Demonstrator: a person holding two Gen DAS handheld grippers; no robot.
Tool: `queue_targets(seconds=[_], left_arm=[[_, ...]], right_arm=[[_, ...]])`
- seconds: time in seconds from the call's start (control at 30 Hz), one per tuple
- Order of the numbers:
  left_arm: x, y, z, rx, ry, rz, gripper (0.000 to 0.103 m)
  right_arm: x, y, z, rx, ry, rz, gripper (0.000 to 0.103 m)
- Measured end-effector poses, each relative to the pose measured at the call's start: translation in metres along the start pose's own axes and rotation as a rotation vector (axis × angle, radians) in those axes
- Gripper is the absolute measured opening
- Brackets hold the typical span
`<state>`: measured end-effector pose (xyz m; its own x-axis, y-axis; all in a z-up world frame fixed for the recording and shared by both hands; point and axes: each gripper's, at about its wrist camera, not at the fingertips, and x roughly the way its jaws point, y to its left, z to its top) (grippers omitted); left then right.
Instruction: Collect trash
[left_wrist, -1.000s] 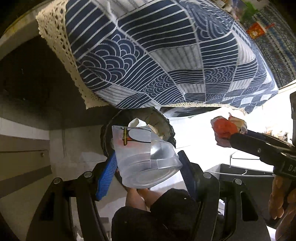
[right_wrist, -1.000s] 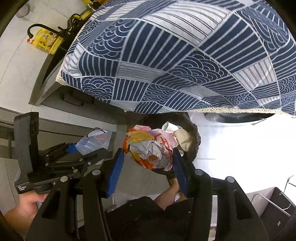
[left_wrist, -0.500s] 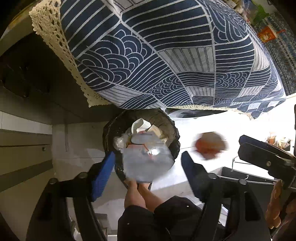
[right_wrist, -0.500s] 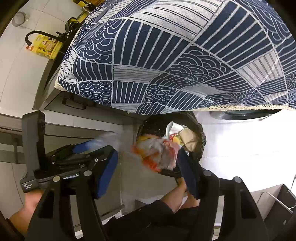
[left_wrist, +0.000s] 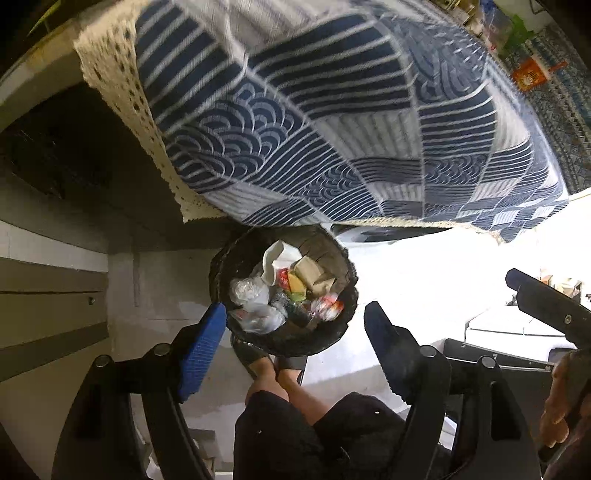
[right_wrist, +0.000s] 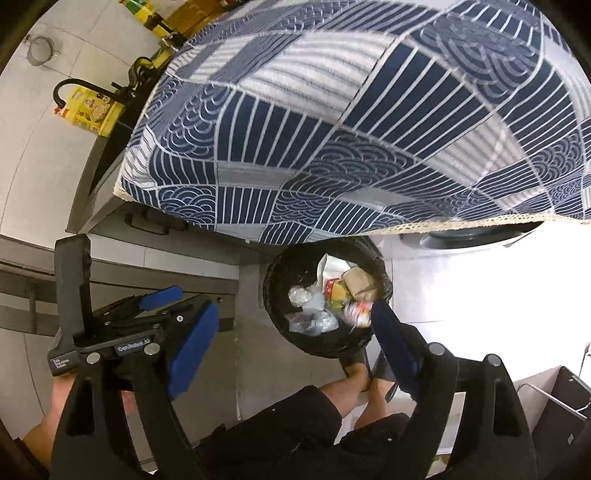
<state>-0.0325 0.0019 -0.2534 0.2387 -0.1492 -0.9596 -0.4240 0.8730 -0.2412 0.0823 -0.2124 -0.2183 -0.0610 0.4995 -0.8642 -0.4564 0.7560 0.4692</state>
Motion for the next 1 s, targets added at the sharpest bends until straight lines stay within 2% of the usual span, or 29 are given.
queue_targets(seconds=[0.1,0.23,0.3,0.47,0.57,0.67,0.77,0.93,1.0], left_arm=[[-0.017,-0.006,0.000,0.006,-0.054,0.005,0.075],[-0.043,-0.019,0.000,0.019,-0.102,-0.012,0.075],[-0.059,-0.028,-0.001,0.027,-0.136,-0.010,0.084],[-0.105,-0.052,-0.003,0.067,-0.232,-0.019,0.086],[-0.138,-0.070,-0.006,0.100,-0.297,-0.028,0.094],[-0.162,-0.081,-0.007,0.125,-0.339,-0.042,0.096],[-0.182,-0.093,-0.008,0.139,-0.371,-0.027,0.096],[-0.216,-0.112,-0.013,0.178,-0.439,0.030,0.096],[-0.230,-0.117,-0.015,0.183,-0.471,0.027,0.096]], right_arm=[[-0.017,0.000,-0.001,-0.008,-0.042,0.005,0.093],[-0.049,0.004,0.000,-0.036,-0.125,-0.011,0.094],[-0.071,0.008,0.000,-0.062,-0.183,-0.021,0.099],[-0.124,0.016,-0.001,-0.119,-0.318,-0.055,0.099],[-0.155,0.020,-0.002,-0.137,-0.389,-0.070,0.099],[-0.180,0.023,-0.004,-0.151,-0.447,-0.095,0.099],[-0.209,0.023,-0.006,-0.146,-0.495,-0.078,0.099],[-0.243,0.031,-0.011,-0.176,-0.562,-0.098,0.099],[-0.256,0.034,-0.013,-0.185,-0.581,-0.115,0.099]])
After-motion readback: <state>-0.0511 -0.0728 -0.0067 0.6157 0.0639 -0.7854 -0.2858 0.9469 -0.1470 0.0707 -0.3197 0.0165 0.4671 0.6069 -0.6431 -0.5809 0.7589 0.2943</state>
